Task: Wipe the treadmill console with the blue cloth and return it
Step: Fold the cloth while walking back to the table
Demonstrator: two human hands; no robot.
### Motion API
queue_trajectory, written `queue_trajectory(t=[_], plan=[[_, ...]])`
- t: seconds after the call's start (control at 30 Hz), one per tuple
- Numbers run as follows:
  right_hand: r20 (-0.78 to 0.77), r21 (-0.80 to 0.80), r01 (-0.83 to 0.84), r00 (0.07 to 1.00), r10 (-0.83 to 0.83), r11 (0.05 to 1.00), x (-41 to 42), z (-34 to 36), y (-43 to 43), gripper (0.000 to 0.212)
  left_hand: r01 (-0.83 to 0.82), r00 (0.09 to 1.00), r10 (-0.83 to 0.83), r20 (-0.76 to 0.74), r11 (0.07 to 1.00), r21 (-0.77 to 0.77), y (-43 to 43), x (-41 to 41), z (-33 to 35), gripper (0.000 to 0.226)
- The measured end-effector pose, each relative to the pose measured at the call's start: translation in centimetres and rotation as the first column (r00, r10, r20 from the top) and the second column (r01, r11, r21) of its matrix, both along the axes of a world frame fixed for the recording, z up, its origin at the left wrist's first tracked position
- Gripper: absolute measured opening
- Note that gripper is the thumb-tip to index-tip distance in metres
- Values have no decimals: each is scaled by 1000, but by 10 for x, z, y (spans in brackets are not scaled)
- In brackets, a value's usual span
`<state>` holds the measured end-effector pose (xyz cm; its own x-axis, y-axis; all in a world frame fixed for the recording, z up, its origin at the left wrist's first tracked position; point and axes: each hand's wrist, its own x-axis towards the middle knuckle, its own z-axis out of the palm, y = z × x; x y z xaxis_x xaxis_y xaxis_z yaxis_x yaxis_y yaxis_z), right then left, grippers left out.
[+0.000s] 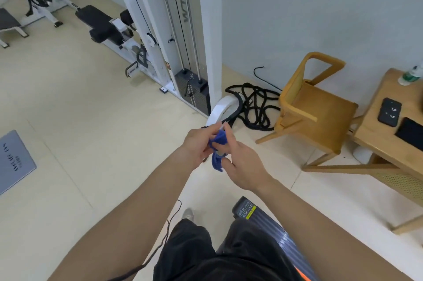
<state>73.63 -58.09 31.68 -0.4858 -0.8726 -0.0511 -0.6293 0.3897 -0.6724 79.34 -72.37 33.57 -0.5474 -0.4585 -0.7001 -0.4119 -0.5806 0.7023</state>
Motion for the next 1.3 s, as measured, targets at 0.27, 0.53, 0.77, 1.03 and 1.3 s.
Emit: queue_trajectory(t=[0.27, 0.53, 0.77, 1.03, 1.3], plan=[[585, -176, 795, 559, -588, 580, -35, -159, -90, 27, 497, 840, -534, 98, 682, -538, -101, -61, -148, 25], [505, -57, 685, 647, -571, 726, -86, -157, -109, 47, 636, 517, -823, 234, 187, -749, -136, -100, -138, 29], [561, 52, 605, 641, -524, 795, -132, -164, -65, 16, 657, 355, -911, 211, 83, -749, -132, -181, -113, 29], [637, -119, 859, 451, -625, 498, -209, -170, 28, 12, 691, 226, -922, 315, -76, -718, -77, -320, -135, 25], [336, -129, 887, 460, -822, 443, -284, -128, 130, 15, 583, 44, -915, 401, -303, -754, 29, -445, -140, 24]])
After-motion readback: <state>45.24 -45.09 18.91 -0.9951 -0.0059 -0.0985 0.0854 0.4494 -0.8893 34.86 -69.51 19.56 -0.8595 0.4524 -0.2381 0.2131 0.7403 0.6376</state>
